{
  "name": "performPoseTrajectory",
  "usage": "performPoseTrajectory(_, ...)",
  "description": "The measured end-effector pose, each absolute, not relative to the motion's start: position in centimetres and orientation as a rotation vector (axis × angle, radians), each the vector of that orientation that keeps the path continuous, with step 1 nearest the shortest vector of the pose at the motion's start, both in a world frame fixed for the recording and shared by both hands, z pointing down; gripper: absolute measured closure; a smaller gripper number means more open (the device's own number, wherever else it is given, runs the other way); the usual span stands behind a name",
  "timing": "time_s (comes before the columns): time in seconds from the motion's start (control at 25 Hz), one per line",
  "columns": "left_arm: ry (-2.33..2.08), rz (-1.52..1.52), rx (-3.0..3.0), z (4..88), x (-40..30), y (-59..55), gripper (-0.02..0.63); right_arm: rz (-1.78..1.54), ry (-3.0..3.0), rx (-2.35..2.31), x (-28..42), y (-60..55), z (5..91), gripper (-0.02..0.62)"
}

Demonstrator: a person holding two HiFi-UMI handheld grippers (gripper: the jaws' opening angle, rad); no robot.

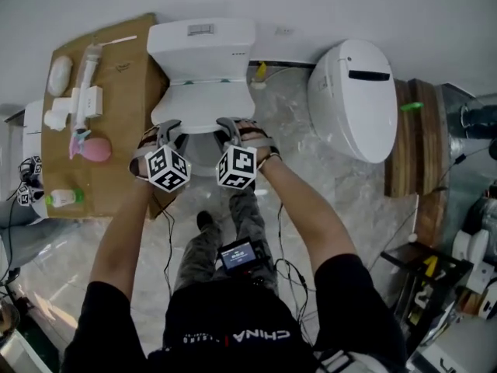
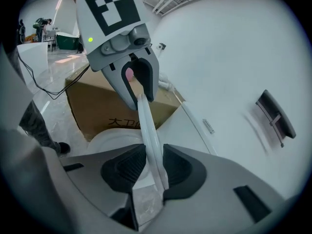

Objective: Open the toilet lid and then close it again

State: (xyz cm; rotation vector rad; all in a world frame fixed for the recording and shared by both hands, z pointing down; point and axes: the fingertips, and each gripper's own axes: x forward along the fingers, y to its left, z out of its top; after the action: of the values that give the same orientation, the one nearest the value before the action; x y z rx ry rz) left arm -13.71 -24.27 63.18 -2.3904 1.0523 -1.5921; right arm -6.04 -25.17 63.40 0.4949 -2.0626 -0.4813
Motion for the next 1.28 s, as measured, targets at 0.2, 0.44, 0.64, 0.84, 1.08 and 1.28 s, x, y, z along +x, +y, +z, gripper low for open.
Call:
performPoseTrajectory(0.2,1.089,-1.559,-2.292,65.3,-13.8,-21.7,0.466,-0.537,-2.010,0.561,-6.2,-22.7,65.6,0.483)
performPoseTrajectory(0.44,1.144,-1.572,-2.220,68.0,-12.8,-18.1,0.465,-0.542,-1.985,0.609,-5.0,-19.1,68.2,0.479)
performPoseTrajectory(0.64,1.192,-1.594,-2.134,71.3,-12.2,-15.9,0.462,-0.591,-1.989,0.612,-4.5,-16.8,71.3,0.474)
performPoseTrajectory(0.84,1.248,-1.615,-2.015,74.7,-11.7,-13.4,0.462,-0.692,-2.004,0.628,-4.0,-14.2,74.4,0.472)
performPoseTrajectory(1.08,1.291,-1.602,-1.962,79.6,-11.4,-10.4,0.460,-0.744,-2.011,0.597,-3.7,-11.3,79.3,0.465)
performPoseTrajectory(1.28,1.280,-1.593,-1.944,83.5,-11.5,-9.0,0.449,-0.780,-2.008,0.570,-3.8,-9.8,83.2,0.456)
